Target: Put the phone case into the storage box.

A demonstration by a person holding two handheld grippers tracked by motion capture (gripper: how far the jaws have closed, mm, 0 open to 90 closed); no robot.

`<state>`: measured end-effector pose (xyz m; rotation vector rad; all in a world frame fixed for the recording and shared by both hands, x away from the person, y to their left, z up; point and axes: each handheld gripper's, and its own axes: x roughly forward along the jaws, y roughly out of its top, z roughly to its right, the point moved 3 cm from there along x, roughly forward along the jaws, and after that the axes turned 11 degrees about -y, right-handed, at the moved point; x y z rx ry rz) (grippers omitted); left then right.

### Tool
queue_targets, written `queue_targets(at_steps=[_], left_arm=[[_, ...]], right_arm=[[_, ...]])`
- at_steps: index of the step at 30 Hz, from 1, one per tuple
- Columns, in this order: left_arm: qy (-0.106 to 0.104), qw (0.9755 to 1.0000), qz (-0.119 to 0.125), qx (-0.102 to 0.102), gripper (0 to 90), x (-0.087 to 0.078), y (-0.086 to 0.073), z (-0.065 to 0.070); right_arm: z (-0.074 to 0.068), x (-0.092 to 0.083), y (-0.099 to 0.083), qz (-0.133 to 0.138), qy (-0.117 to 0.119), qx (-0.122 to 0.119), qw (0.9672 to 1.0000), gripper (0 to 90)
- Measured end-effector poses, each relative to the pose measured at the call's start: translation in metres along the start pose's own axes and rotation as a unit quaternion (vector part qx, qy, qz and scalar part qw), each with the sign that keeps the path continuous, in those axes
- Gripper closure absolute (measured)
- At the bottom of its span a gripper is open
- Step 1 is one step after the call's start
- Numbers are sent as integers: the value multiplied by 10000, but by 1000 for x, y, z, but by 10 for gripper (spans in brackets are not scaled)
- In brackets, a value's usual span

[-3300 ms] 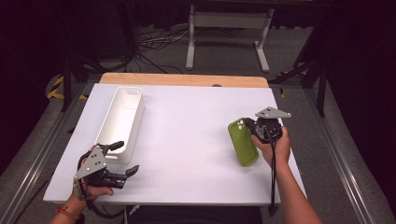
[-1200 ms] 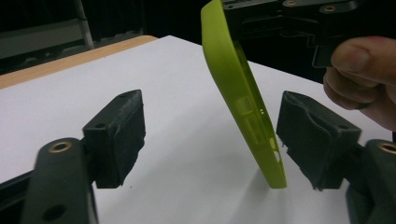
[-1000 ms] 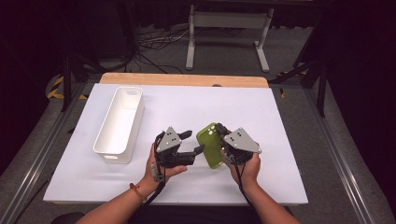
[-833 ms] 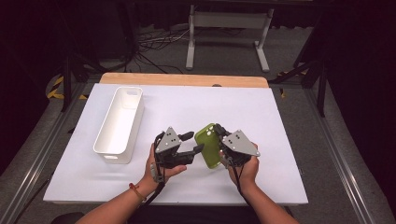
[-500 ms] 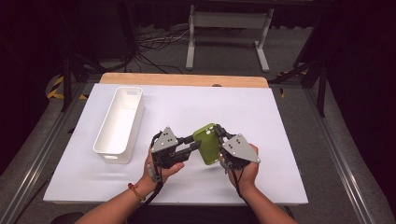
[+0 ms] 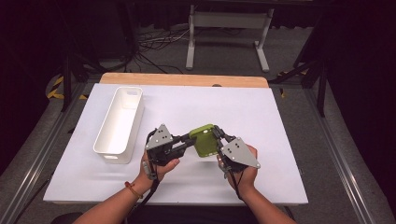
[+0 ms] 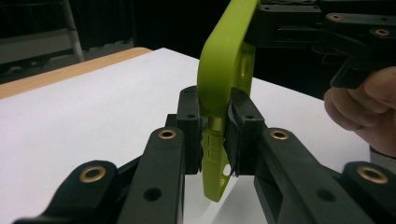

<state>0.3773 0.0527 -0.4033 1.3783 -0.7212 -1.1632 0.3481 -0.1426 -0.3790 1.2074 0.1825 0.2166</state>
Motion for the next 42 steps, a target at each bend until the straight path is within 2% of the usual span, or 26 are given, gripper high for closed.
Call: queue_targets(at_steps=[4, 6, 10, 13, 19, 24, 27, 32, 37, 42], left_arm=[[70, 10000, 12, -21, 782, -2, 1, -2], [71, 10000, -7, -15, 782, -4, 1, -4], [133, 9998, -47, 110, 783, -5, 2, -5], [118, 9998, -92, 89, 783, -7, 2, -5], [185, 9991, -204, 334, 785, -12, 3, -8], [210, 9987, -214, 400, 788, -17, 4, -9], [224, 9986, -214, 439, 789, -19, 5, -9], [231, 9980, -239, 533, 790, -21, 6, -10], [283, 9979, -200, 548, 790, -26, 8, -12], [304, 9979, -203, 532, 790, -29, 9, -13]], right_arm=[[-2, -1, 1, 46, 40, -27, 10000, 863], [-4, -3, 2, 63, 78, -114, 9999, 858], [-5, -3, 2, 70, 120, -88, 9999, 856], [-5, -3, 2, 66, 157, -97, 9998, 853], [-5, -1, 1, -29, 369, -72, 9993, 836], [-6, 0, 0, -59, 559, -21, 9984, 822], [-7, 0, 1, -47, 595, -54, 9982, 817], [-7, 0, 1, -48, 597, -61, 9982, 776], [-4, -1, 1, -48, 559, -37, 9984, 680], [-1, -2, 3, 11, 593, 27, 9982, 629]])
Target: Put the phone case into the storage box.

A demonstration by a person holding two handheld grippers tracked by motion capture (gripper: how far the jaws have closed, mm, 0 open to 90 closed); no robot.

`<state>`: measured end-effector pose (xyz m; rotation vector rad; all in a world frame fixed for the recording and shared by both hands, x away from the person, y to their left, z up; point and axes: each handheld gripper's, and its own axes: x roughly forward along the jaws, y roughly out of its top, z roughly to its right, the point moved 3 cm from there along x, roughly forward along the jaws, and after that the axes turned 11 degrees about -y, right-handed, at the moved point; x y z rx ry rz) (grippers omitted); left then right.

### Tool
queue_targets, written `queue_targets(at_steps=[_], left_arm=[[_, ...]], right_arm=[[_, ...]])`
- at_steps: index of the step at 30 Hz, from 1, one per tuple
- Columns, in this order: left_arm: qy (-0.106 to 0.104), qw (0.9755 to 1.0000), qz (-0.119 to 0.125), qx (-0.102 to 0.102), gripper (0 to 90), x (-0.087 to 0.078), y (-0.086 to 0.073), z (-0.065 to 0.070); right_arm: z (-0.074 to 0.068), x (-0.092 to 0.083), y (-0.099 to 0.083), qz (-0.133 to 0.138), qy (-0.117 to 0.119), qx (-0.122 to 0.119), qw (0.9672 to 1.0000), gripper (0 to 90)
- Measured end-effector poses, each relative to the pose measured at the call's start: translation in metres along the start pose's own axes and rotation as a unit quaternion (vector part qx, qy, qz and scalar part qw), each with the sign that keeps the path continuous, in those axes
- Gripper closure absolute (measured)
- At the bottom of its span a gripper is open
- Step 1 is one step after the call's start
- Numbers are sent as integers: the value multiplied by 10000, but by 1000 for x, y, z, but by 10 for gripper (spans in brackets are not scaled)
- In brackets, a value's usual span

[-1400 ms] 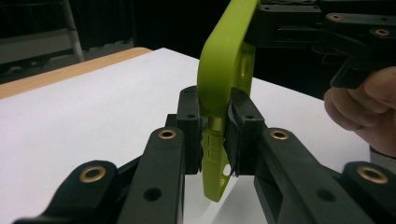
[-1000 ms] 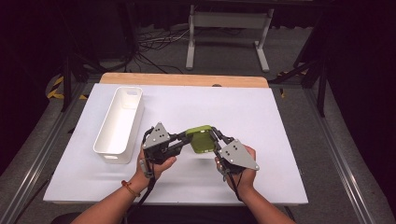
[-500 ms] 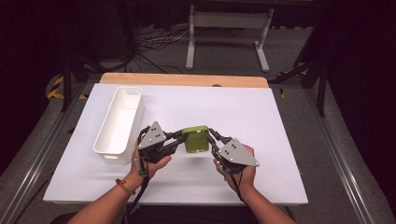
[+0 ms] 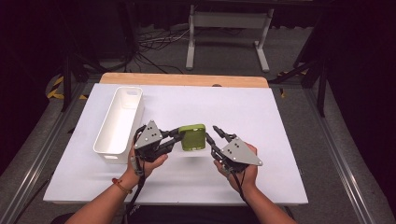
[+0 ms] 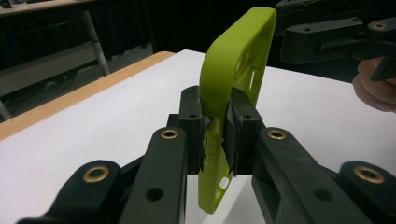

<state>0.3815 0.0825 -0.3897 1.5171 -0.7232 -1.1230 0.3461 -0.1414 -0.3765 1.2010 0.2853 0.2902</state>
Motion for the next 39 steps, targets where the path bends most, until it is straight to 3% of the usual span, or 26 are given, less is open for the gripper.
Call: queue_targets(at_steps=[5, 14, 18, 20, 30, 39], left_arm=[[66, 10000, 37, 22, 790, -3, 1, -2], [112, 9999, 84, 40, 790, -7, 2, -4], [121, 9999, 81, 37, 790, -9, 2, -4], [140, 9998, 85, 62, 790, -9, 2, -5], [154, 9998, 152, 34, 790, -14, 5, -5], [253, 9995, 162, 132, 790, -21, 7, -8]], right_arm=[[2, 2, -2, -134, 240, -42, 9996, 507], [5, 5, -8, -213, 346, -195, 9990, 347], [7, 4, -14, -284, 446, -163, 9985, 316], [8, 2, -16, -334, 479, -282, 9979, 306], [11, -12, -26, -337, 483, -451, 9972, 287], [18, -23, -38, -425, 512, -507, 9965, 247]])
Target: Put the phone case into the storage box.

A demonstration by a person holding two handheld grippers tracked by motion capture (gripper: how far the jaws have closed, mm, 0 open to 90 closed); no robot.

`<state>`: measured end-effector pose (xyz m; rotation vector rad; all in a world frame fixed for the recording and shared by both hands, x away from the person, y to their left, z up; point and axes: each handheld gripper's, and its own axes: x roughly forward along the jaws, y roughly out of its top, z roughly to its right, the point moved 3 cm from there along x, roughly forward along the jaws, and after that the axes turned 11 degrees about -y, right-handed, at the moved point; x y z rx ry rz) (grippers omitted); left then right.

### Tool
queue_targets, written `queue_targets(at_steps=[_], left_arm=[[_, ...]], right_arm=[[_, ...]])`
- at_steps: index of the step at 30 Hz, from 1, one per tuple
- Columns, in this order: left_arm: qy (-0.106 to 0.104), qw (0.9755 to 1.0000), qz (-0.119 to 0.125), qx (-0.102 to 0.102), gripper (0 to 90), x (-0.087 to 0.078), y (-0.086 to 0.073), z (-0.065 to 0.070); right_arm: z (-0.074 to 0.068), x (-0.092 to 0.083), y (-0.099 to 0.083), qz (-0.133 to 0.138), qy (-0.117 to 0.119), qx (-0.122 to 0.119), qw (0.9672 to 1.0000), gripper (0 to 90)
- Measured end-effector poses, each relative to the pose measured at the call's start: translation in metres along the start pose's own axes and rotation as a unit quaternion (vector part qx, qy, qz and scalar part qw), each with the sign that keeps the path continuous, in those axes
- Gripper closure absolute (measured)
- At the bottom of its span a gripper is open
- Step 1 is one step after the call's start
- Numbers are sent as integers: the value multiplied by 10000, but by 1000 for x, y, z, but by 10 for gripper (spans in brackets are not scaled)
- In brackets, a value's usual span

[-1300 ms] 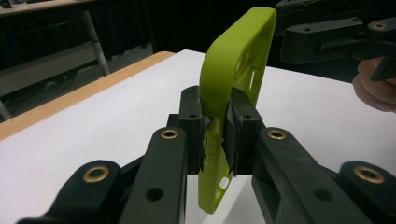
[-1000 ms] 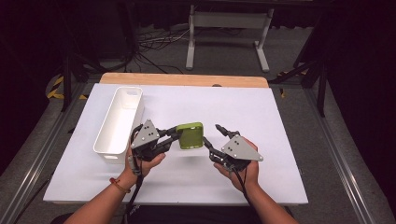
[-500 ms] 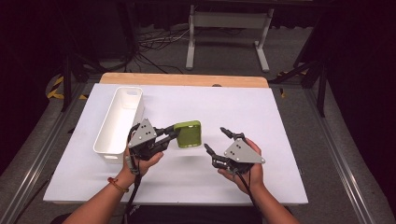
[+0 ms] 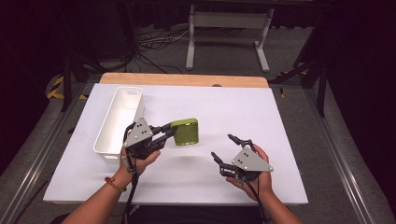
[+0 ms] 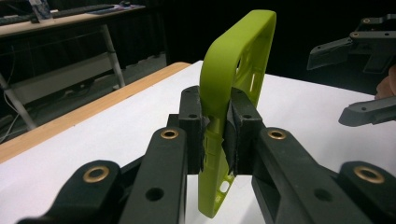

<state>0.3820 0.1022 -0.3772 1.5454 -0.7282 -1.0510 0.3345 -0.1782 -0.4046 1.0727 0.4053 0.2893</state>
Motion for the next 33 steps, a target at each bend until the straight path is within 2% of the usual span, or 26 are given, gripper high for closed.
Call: queue_targets(at_steps=[2, 4, 7, 17, 24, 29, 30, 33], left_arm=[[20, 10000, 3, 55, 790, -1, 1, -1], [12, 10000, 48, 21, 791, -2, 1, -1], [52, 10000, 71, 46, 791, -4, 2, -2], [84, 9999, 133, 70, 790, -14, 7, -6], [114, 9997, 227, 72, 790, -22, 10, -9], [162, 9993, 305, 109, 791, -30, 14, -11], [183, 9991, 373, 102, 790, -31, 15, -11], [213, 9990, 366, 130, 791, -34, 17, -12]], right_arm=[[1, -1, -5, -50, -20, 0, 10000, 233], [1, -1, -8, -84, -16, 44, 10000, 225], [0, -2, -11, -170, 71, 74, 9998, 237], [-1, -3, -20, -136, 220, 231, 9994, 184], [3, -1, -27, -231, 150, 252, 9993, 174], [9, -2, -31, -188, -49, 335, 9993, 179], [11, -3, -31, -188, -63, 367, 9991, 179], [13, -3, -31, -192, -72, 388, 9990, 178]])
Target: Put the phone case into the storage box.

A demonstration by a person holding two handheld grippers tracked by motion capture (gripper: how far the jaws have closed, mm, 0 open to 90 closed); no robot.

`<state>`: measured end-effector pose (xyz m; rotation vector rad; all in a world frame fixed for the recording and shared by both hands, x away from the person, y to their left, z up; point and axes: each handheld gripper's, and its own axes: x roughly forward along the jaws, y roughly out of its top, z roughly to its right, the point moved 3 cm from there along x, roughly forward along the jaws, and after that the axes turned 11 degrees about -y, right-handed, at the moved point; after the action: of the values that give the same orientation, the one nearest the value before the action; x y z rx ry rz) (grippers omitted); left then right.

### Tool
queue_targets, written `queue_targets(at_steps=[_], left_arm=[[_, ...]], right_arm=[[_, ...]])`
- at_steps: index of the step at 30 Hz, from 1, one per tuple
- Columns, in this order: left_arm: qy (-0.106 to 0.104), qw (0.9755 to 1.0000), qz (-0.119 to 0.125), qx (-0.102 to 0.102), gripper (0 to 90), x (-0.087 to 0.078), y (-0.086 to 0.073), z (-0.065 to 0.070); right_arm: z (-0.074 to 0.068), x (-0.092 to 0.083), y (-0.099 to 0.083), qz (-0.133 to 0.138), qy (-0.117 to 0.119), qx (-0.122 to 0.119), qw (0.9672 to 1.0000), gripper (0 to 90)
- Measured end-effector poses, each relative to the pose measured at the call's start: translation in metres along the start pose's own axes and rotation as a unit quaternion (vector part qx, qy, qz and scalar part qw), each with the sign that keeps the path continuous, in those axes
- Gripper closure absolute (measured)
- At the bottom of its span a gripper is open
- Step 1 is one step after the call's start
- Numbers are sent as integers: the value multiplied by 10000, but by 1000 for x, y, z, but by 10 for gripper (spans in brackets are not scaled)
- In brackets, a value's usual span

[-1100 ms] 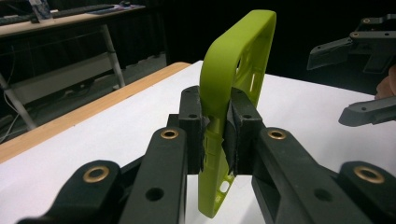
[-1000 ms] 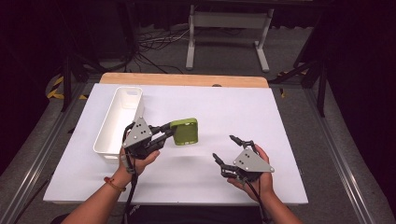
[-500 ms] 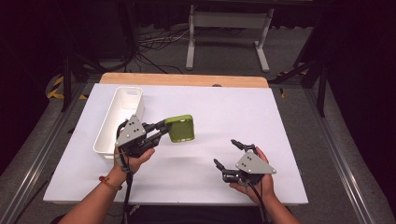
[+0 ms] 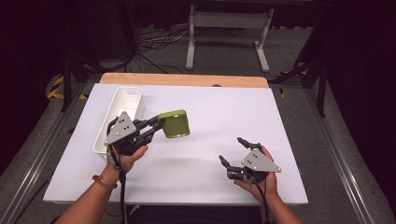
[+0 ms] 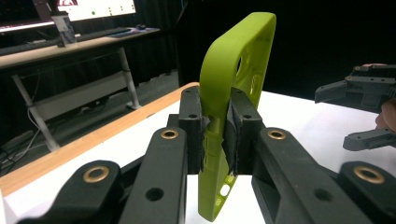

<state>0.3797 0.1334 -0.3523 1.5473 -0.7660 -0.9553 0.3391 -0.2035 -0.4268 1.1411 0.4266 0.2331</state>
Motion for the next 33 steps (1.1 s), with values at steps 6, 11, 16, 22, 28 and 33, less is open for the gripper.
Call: queue_targets(at_steps=[6, 11, 16, 22, 28, 33], left_arm=[[93, 9999, 94, 4, 791, -7, 3, -5], [124, 9999, 89, 36, 791, -14, 6, -8], [185, 9997, 133, 47, 791, -20, 9, -13], [263, 9995, 158, 20, 791, -30, 11, -20], [358, 9990, 271, 4, 791, -42, 15, -27], [432, 9985, 330, -6, 791, -51, 18, -31]], right_arm=[[-1, 2, -2, -72, -13, -54, 10000, 178], [-1, 2, -2, -70, -51, -54, 9999, 178], [2, 1, -2, -26, -202, 35, 9998, 190], [3, 3, -4, -100, -226, 22, 9997, 190], [1, 4, -4, -103, -189, -11, 9998, 190], [1, 3, -4, -93, -192, -4, 9998, 190]])
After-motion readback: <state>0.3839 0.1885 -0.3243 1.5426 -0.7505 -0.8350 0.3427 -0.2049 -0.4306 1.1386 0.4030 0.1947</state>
